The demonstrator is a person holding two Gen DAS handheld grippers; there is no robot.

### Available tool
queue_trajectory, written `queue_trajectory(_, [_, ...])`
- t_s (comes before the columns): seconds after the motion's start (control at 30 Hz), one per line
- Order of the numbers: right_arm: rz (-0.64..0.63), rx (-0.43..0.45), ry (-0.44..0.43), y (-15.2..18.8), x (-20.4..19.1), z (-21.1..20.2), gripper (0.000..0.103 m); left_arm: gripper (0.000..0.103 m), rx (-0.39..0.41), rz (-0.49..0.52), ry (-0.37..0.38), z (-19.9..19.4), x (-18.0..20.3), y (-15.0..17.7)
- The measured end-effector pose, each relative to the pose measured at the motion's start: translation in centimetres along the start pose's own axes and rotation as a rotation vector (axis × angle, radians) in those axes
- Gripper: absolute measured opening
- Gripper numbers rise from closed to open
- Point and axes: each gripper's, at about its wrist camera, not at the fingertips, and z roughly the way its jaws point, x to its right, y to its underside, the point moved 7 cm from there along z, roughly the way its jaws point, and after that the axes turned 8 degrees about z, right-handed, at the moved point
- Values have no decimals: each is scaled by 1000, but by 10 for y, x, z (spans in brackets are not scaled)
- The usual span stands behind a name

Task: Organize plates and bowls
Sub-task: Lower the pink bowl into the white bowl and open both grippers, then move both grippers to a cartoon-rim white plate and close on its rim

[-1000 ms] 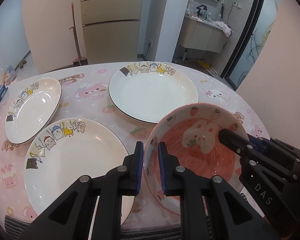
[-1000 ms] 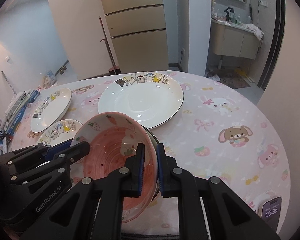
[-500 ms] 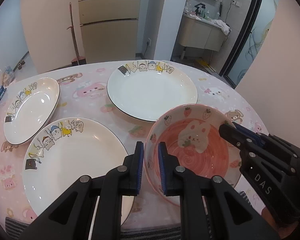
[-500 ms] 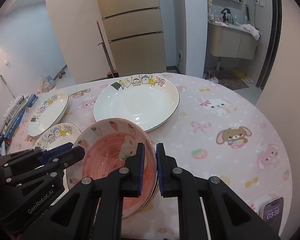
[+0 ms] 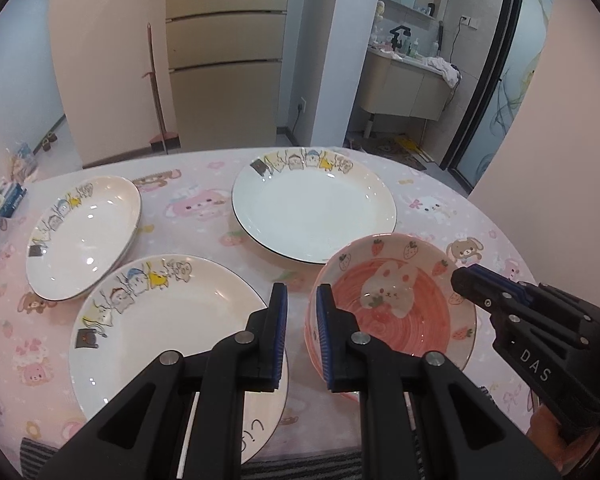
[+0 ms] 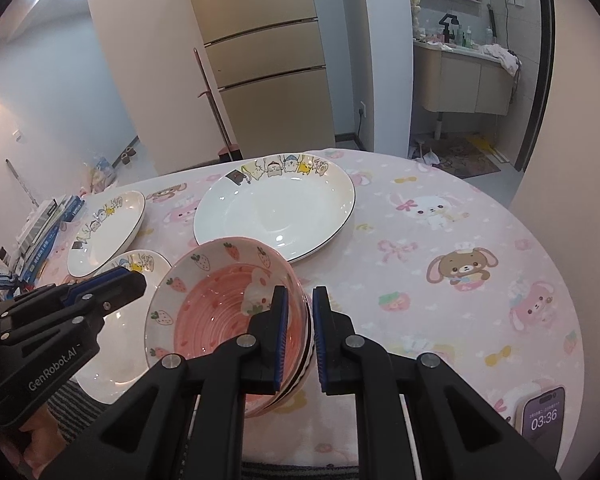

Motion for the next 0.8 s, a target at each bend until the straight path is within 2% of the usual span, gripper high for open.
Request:
queue_trajectory(0.13, [-15,36,5,-5,-4,-15,13,13,36,11,-8,-18,1,-3])
queue_trajectory(0.23, [-36,87,11,-10,-13,-32,13,13,83,30,-42,-37,-2,-5])
queue_trajectory(0.4, [-59,146,-43,-12,-38,-62,13,13,189,63,-85,-77,-10,-8])
queue_trajectory(0.47, [-71,153,-58,-12,-47,-70,13,23,259,76,-124,-94,-14,-10])
queue_trajectory(0.5, [-80,157,-68,-11,-53,-75,13,34,290,69,-138,-104,-18,-11])
queue_trajectory(0.53, [-88,162,-75,-10,-58,-79,13,39,311,57,-138,-111,-22,-11])
queue_trajectory(0.63, [-103,180,-97,-9,-72,-94,13,48,369,39,-145,-132,-33,-11])
queue_trajectory(0.7, [-101,190,-112,-9,-78,-102,22,58,406,42,-174,-146,-39,-10])
queue_trajectory(0.77, [-103,212,-122,-10,-86,-111,41,67,438,49,-192,-157,-43,-10])
queue_trajectory(0.8, [-106,222,-121,-10,-88,-115,45,72,454,56,-201,-163,-45,-9])
